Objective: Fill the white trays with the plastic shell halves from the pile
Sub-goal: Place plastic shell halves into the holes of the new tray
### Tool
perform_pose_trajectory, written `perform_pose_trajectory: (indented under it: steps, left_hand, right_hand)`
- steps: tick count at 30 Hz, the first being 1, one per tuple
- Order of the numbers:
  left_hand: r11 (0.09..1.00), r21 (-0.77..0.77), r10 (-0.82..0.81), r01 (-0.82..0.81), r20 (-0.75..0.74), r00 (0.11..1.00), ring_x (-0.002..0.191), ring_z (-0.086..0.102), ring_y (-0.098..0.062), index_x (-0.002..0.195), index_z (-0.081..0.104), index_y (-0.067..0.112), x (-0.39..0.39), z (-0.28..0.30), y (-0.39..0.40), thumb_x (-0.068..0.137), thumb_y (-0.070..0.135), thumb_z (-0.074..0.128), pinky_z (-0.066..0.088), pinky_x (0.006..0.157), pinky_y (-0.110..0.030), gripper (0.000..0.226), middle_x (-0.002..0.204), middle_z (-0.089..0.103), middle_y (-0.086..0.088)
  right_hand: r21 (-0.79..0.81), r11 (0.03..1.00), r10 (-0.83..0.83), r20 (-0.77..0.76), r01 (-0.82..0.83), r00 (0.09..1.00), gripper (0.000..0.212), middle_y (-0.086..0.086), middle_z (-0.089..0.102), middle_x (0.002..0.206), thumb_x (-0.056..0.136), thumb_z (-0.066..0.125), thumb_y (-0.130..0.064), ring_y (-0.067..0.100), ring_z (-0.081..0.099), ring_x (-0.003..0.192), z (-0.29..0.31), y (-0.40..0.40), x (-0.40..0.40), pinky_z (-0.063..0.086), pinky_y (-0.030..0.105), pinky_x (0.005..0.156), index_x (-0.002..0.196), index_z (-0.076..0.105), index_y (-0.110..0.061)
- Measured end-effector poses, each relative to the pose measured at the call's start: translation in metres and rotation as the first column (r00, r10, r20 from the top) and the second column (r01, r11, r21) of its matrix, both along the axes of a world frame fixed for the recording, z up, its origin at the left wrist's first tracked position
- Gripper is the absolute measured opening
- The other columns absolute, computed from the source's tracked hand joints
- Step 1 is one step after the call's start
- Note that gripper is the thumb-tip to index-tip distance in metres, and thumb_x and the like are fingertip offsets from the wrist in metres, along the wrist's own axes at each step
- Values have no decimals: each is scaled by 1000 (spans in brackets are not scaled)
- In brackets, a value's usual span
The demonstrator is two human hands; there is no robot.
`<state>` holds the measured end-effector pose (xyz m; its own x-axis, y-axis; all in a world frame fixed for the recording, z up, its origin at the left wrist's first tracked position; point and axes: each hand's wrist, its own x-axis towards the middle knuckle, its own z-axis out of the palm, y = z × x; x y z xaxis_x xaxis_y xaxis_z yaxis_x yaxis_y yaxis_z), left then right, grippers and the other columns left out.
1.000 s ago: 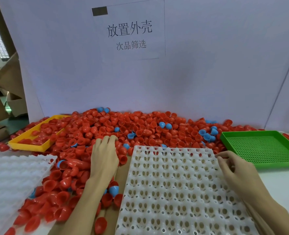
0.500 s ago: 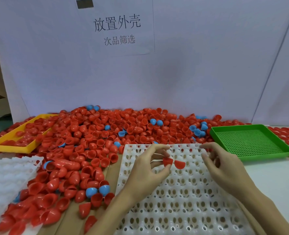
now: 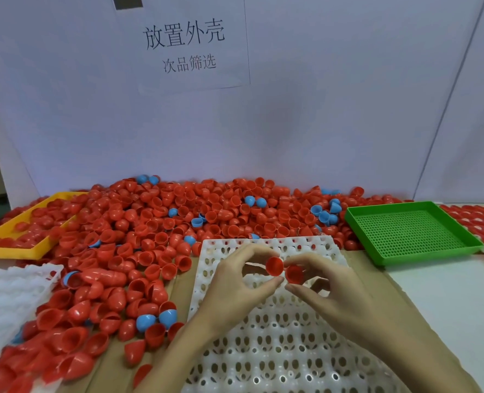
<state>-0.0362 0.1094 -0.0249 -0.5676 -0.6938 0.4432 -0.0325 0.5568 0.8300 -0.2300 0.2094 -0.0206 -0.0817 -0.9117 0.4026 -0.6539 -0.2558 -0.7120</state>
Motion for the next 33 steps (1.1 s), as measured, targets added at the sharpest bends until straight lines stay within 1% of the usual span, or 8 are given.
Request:
perform_pose_trajectory:
  steps: [5,11,14,18,22,26,29,33]
  left_hand:
    - [1000,7,5,-5,-4,1000,112,70,-12,118,68,35,0,-1,0,91,28,82,57,93,-23,31,117,70,14]
    - [994,111,29,-25,-37,999,100,74,-15,121,61,36,-2,-3,1,94,30,79,60,89,-30,33,112,71,10]
    - [978,207,-24,33,-47,999,83,75,-19,121,65,30,-1,-2,1,105,31,63,62,81,-36,16,103,74,0]
    - [941,298,-162,159,-14,987,71,66,-25,126,67,19,0,3,3,114,28,42,57,71,-35,29,93,72,-6]
    - [920,324,-228,220,-14,974,70,61,-27,130,66,15,2,6,4,114,33,36,53,71,-38,38,89,71,-9]
    - [920,304,-278,247,61,959,73,64,-29,129,68,14,3,5,5,115,34,36,56,74,-41,40,92,73,-13]
    - [915,318,-282,247,67,957,73,67,-26,125,70,14,3,4,4,114,38,35,57,74,-35,44,92,76,-12]
    - [969,208,-159,135,105,982,69,73,-21,117,73,16,-1,0,6,111,44,38,60,71,-31,45,89,78,-4]
  right_hand:
    - [-1,1000,-22,-17,22,1000,36,-21,72,107,90,81,-19,7,72,99,2,2,5,60,25,73,119,70,-36]
    - [-28,999,-32,87,35,996,32,-20,73,104,94,73,-30,9,73,93,5,3,9,61,30,74,124,64,-34]
    - [-50,999,-11,171,20,985,34,-15,73,101,94,66,-39,14,75,91,7,5,11,61,34,76,127,59,-31]
    - [-42,999,13,145,-7,989,49,-18,66,117,96,71,-27,13,70,106,11,8,15,61,32,76,141,52,-36]
    - [-72,997,6,111,2,994,58,-20,64,122,95,74,-16,12,68,110,12,8,16,60,25,76,144,55,-40]
    - [-62,998,14,196,-2,980,51,-15,69,115,93,77,-15,16,72,102,12,6,18,62,33,72,136,60,-38]
    - [-51,999,10,287,4,958,47,-10,72,111,91,80,-16,19,74,96,8,4,22,63,37,71,130,61,-35]
    - [-1,1000,-13,487,15,873,41,3,74,93,89,81,-23,20,74,81,5,3,24,59,28,64,125,64,-29]
